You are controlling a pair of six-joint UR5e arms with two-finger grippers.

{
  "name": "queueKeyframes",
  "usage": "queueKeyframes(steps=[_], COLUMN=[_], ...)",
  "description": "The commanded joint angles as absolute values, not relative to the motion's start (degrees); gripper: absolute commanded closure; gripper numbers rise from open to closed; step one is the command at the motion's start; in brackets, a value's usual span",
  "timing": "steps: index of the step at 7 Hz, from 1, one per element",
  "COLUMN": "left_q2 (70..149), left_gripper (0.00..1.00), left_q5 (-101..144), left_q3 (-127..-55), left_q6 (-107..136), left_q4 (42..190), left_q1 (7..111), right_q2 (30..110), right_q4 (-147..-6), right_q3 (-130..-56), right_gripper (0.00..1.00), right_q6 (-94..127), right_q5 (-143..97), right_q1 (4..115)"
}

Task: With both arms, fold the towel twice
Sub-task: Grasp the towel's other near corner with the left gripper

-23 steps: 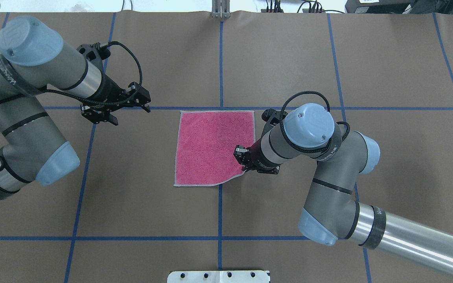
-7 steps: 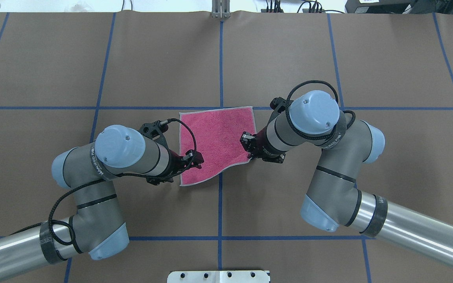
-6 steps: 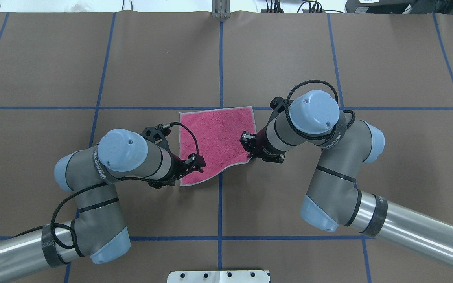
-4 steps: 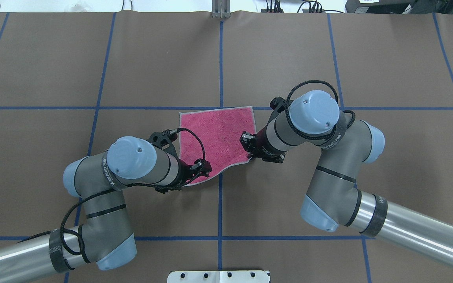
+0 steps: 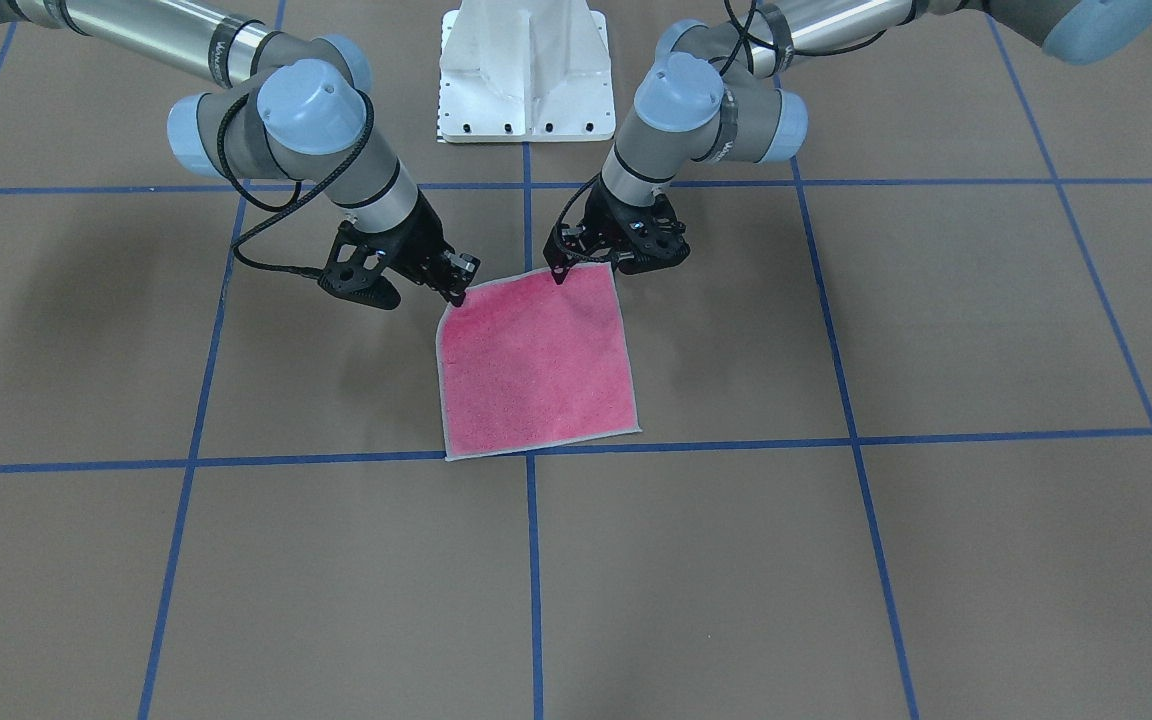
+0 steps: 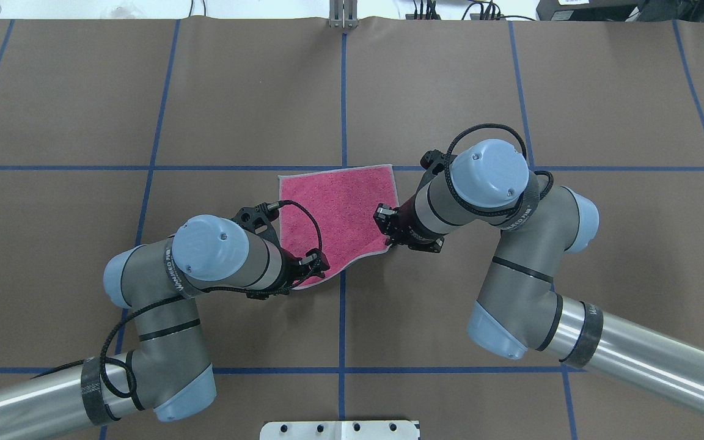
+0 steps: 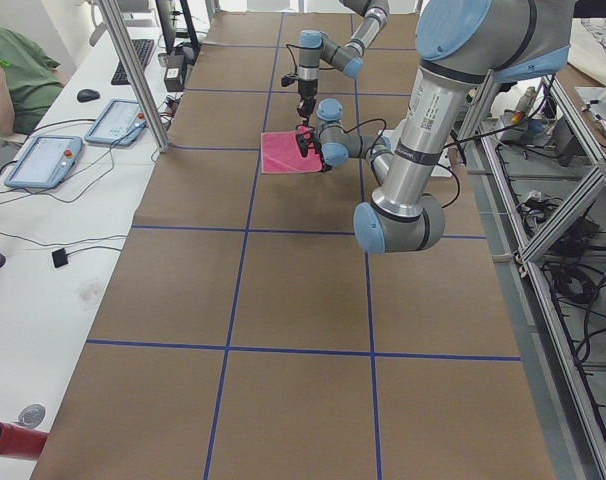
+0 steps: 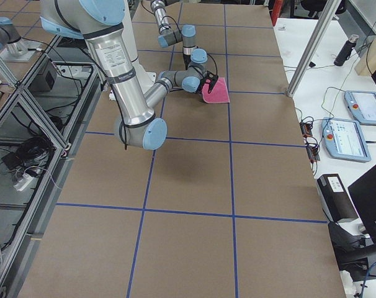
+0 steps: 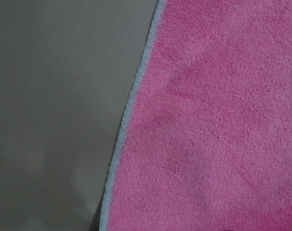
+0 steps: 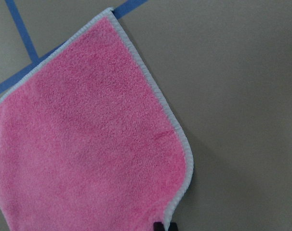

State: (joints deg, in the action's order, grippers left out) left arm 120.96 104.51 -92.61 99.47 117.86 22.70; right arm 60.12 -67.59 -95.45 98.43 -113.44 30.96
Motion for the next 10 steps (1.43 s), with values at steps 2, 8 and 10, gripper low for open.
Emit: queueKeyframes(steps=[2, 8, 10], left_q2=[121.03, 121.03, 121.11], left_gripper=[0.94, 1.00, 1.00], left_q5=[104.24, 105.03, 106.78], left_q3=[-93.34, -96.94, -96.42], left_q6=[99.75, 101.16, 101.16], left_q4=[117.77, 116.19, 116.10], left_q1=[23.03, 26.44, 30.48], right_q2=[60.20, 60.12, 60.03], right_q4=[-67.59, -67.33, -67.32], right_q3=[-95.45, -96.24, -96.07], right_gripper=[1.00, 1.00, 1.00], right_q6=[98.09, 97.91, 97.21], right_q5=[-113.47, -115.04, -114.79], right_q1=[31.29, 31.90, 33.48])
